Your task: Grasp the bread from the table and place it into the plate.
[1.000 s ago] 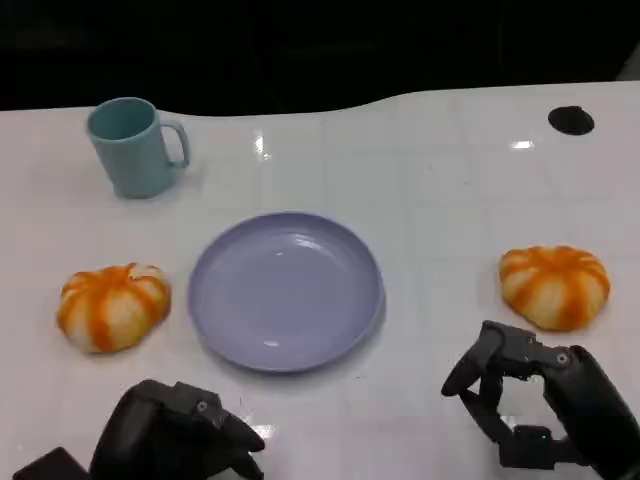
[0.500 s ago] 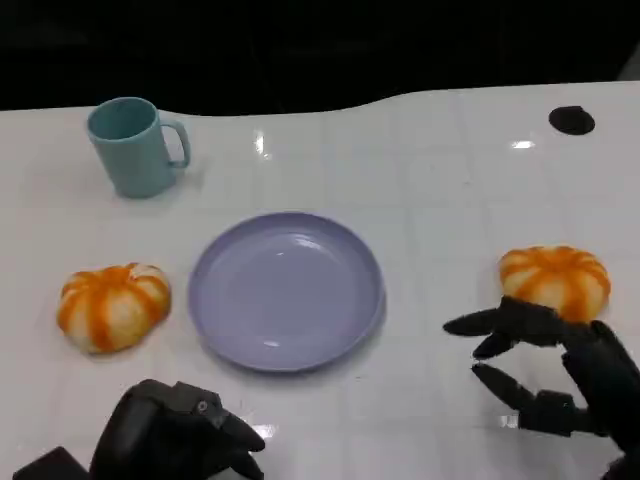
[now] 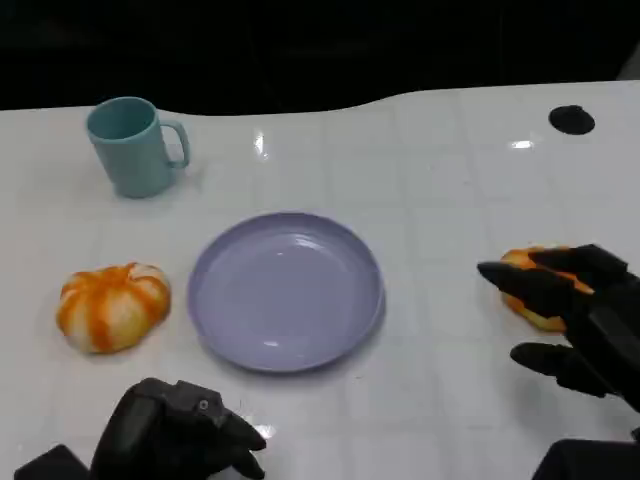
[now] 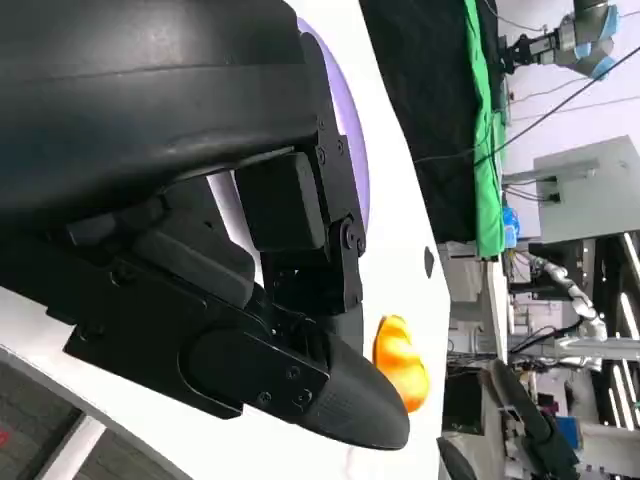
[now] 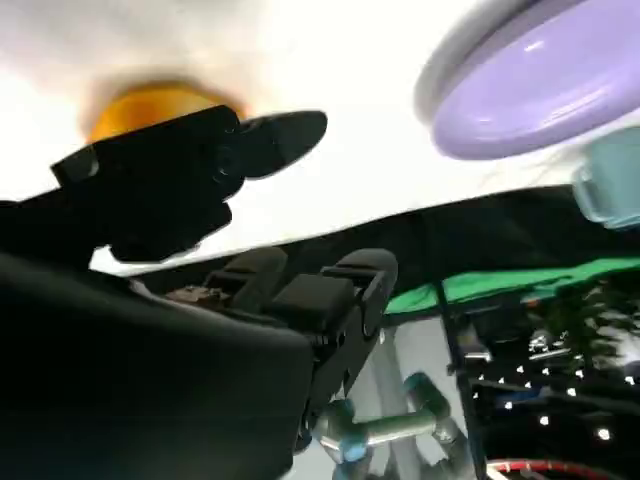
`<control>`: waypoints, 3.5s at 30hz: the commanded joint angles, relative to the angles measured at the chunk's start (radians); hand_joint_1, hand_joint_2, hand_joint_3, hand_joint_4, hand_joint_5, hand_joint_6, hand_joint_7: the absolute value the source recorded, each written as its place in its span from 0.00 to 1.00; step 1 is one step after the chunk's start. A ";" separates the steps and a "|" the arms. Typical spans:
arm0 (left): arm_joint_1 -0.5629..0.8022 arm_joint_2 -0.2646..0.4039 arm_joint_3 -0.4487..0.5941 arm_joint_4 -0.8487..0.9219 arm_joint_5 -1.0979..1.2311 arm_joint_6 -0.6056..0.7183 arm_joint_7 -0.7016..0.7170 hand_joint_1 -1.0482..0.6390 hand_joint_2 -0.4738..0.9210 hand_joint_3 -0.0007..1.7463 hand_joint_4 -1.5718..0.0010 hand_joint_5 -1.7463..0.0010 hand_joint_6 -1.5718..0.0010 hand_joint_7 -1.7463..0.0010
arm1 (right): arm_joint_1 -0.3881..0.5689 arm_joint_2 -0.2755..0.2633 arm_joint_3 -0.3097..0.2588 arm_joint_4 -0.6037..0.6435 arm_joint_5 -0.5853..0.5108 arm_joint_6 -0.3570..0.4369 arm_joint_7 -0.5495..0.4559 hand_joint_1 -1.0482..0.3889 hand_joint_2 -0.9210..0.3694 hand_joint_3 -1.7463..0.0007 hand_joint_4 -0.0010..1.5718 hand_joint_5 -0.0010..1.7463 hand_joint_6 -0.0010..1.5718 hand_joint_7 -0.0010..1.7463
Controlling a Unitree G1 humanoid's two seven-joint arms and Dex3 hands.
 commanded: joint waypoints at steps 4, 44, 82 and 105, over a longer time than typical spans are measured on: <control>0.001 0.016 0.002 -0.003 0.003 0.003 0.004 0.00 1.00 0.00 0.10 0.59 0.00 0.86 | 0.000 -0.051 0.055 -0.097 -0.149 0.213 0.064 0.34 0.03 1.00 0.00 0.18 0.17 0.00; 0.022 0.017 -0.004 -0.029 0.001 0.002 0.006 0.00 1.00 0.01 0.10 0.59 0.00 0.86 | -0.464 -0.023 0.370 0.722 -0.062 0.364 -0.138 0.59 0.07 1.00 0.70 0.35 0.71 0.02; 0.012 0.017 -0.004 -0.026 -0.002 0.019 0.004 0.00 1.00 0.00 0.10 0.59 0.00 0.86 | -0.404 0.072 0.362 0.421 0.129 -0.032 -0.361 0.79 0.60 0.17 0.68 0.98 0.62 0.82; 0.006 0.009 -0.006 -0.021 -0.003 0.029 0.003 0.00 0.98 0.00 0.09 0.60 0.00 0.86 | -0.664 0.371 0.428 0.833 0.128 -0.075 -0.398 0.70 0.45 0.28 0.58 0.92 0.55 0.73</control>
